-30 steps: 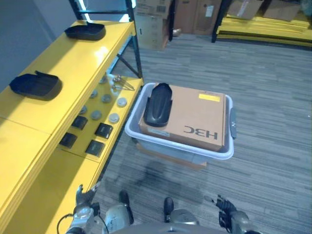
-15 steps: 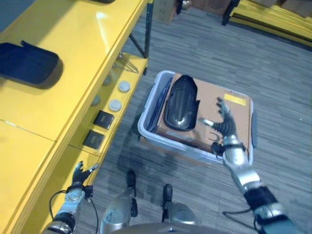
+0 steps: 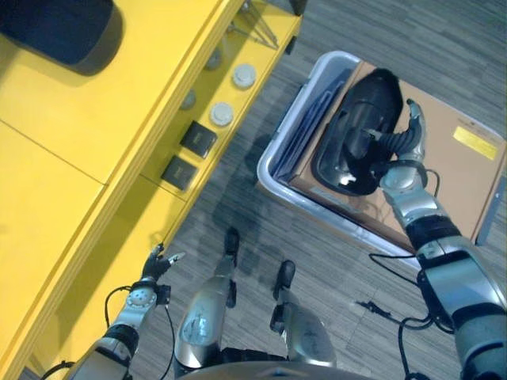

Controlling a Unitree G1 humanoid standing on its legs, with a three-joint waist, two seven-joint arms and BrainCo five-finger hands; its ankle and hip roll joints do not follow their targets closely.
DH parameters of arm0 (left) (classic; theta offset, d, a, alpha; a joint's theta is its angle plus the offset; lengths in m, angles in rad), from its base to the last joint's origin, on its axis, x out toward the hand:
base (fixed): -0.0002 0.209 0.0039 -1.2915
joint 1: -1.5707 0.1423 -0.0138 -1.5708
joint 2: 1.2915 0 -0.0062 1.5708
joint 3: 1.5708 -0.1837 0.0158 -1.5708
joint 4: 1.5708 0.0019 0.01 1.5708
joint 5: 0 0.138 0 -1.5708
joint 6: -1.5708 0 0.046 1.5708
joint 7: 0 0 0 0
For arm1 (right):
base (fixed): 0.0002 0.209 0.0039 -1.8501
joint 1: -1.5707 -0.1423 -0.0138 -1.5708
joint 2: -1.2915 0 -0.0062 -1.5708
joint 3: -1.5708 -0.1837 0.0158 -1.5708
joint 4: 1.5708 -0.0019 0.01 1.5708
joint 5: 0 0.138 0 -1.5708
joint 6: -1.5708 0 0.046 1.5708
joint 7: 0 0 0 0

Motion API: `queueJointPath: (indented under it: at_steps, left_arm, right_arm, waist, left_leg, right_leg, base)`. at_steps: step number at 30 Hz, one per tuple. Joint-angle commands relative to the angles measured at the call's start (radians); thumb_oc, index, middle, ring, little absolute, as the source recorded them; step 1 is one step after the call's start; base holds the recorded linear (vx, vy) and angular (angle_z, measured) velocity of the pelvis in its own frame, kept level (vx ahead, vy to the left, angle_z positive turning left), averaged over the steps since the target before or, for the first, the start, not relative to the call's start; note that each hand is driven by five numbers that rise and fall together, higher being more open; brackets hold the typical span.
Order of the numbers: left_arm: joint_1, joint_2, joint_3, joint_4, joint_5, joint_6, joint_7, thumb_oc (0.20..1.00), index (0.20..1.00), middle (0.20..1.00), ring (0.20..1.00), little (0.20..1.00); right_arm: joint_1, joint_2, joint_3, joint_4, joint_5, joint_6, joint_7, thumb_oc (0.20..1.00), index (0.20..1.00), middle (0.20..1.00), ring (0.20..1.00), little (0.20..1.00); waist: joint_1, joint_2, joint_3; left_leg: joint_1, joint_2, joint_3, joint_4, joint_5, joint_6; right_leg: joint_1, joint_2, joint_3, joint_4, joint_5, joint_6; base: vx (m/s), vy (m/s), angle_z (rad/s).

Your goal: Move parts from the plastic box to the shelf.

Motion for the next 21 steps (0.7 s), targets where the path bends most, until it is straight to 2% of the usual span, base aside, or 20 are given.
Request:
queueJointPath:
  at_steps: [1,2,3,5,7,11,12,13,16,21]
  left_arm:
    - [-0.017,0.015,-0.021,0.026,-0.022,-0.023,-0.004,1.0,1.0,1.0,1.0,1.0]
    - [-0.02,0.017,-0.022,0.023,-0.022,-0.022,-0.007,1.0,1.0,1.0,1.0,1.0]
    - [-0.027,0.015,-0.024,0.014,-0.018,-0.021,-0.01,1.0,1.0,1.0,1.0,1.0]
    - [-0.03,0.015,-0.025,0.012,-0.021,-0.025,-0.013,1.0,1.0,1.0,1.0,1.0]
    - [-0.039,0.006,-0.034,0.001,-0.029,-0.032,-0.01,1.0,1.0,1.0,1.0,1.0]
    - [-0.049,-0.005,-0.046,-0.02,-0.03,-0.033,-0.008,1.0,1.0,1.0,1.0,1.0]
    - [-0.051,-0.006,-0.049,-0.022,-0.032,-0.033,-0.009,1.0,1.0,1.0,1.0,1.0]
    - [-0.055,-0.006,-0.057,-0.024,-0.035,-0.031,-0.015,1.0,1.0,1.0,1.0,1.0]
    - [-0.054,-0.005,-0.058,-0.028,-0.035,-0.026,-0.02,1.0,1.0,1.0,1.0,1.0]
    - [-0.035,-0.005,-0.054,-0.034,-0.027,-0.038,-0.016,1.0,1.0,1.0,1.0,1.0]
  right_arm:
    - [-0.018,-0.059,0.054,-0.008,0.015,0.052,0.011,1.0,1.0,1.0,1.0,1.0]
    - [-0.017,-0.055,0.057,0.004,0.023,0.078,0.023,1.0,1.0,1.0,1.0,1.0]
    - [-0.01,-0.036,0.065,0.024,0.01,0.142,0.03,1.0,1.0,1.0,1.0,1.0]
    - [-0.006,-0.028,0.072,0.039,0.012,0.176,0.037,1.0,1.0,1.0,1.0,1.0]
    - [0.015,0.0,0.087,0.08,0.022,0.242,0.001,1.0,1.0,1.0,1.0,1.0]
    - [0.043,0.045,0.081,0.156,0.056,0.281,-0.043,1.0,1.0,1.0,1.0,1.0]
    - [0.046,0.052,0.076,0.176,0.069,0.277,-0.045,0.718,0.718,0.718,0.718,0.718]
    - [0.058,0.072,0.055,0.231,0.099,0.258,-0.027,0.2,0.2,0.2,0.2,0.2]
    - [0.07,0.086,0.043,0.255,0.118,0.243,-0.035,0.2,0.2,0.2,0.2,0.2]
    - [0.109,0.101,0.009,0.258,0.194,0.157,-0.044,0.2,0.2,0.2,0.2,0.2]
  waist:
    - [-0.016,-0.025,-0.034]
    - [-0.015,-0.025,-0.031]
    - [-0.016,-0.022,-0.024]
    - [-0.017,-0.021,-0.02]
    - [-0.021,-0.016,-0.017]
    - [-0.022,-0.006,-0.019]
    - [-0.022,-0.003,-0.02]
    - [-0.022,0.005,-0.024]
    - [-0.022,0.01,-0.029]
    - [-0.029,0.014,-0.047]
  left_leg:
    - [-0.011,0.003,0.006,0.148,-0.21,-0.032]
    - [-0.011,0.003,0.003,0.145,-0.209,-0.032]
    - [-0.003,0.004,0.001,0.134,-0.208,-0.032]
    - [0.001,0.005,0.002,0.128,-0.208,-0.031]
    - [0.013,0.008,0.003,0.112,-0.206,-0.031]
    - [0.028,0.01,0.005,0.096,-0.203,-0.031]
    - [0.03,0.01,0.005,0.094,-0.203,-0.031]
    - [0.039,0.011,0.003,0.087,-0.201,-0.031]
    - [0.049,0.012,0.002,0.08,-0.2,-0.032]
    - [0.082,0.017,0.003,0.063,-0.2,-0.036]
  right_leg:
    - [-0.052,-0.045,0.03,0.039,-0.034,-0.015]
    - [-0.056,-0.046,0.028,0.043,-0.034,-0.014]
    - [-0.063,-0.046,0.027,0.05,-0.034,-0.013]
    - [-0.066,-0.048,0.026,0.053,-0.034,-0.012]
    - [-0.071,-0.049,0.025,0.06,-0.035,-0.014]
    - [-0.075,-0.052,0.019,0.066,-0.034,-0.015]
    - [-0.075,-0.053,0.017,0.066,-0.033,-0.015]
    - [-0.073,-0.055,0.012,0.068,-0.033,-0.016]
    - [-0.07,-0.056,0.01,0.067,-0.031,-0.017]
    - [-0.057,-0.057,0.003,0.065,-0.029,-0.018]
  base:
    - [-0.01,-0.009,0.09]
    - [0.0,-0.003,0.04]
    - [0.0,0.0,0.0]
    - [0.0,0.0,0.0]
    - [0.0,0.0,0.0]
    - [0.0,0.0,0.0]
    - [0.0,0.0,0.0]
    - [0.0,0.0,0.0]
    - [0.0,0.0,0.0]
    - [0.0,0.0,0.0]
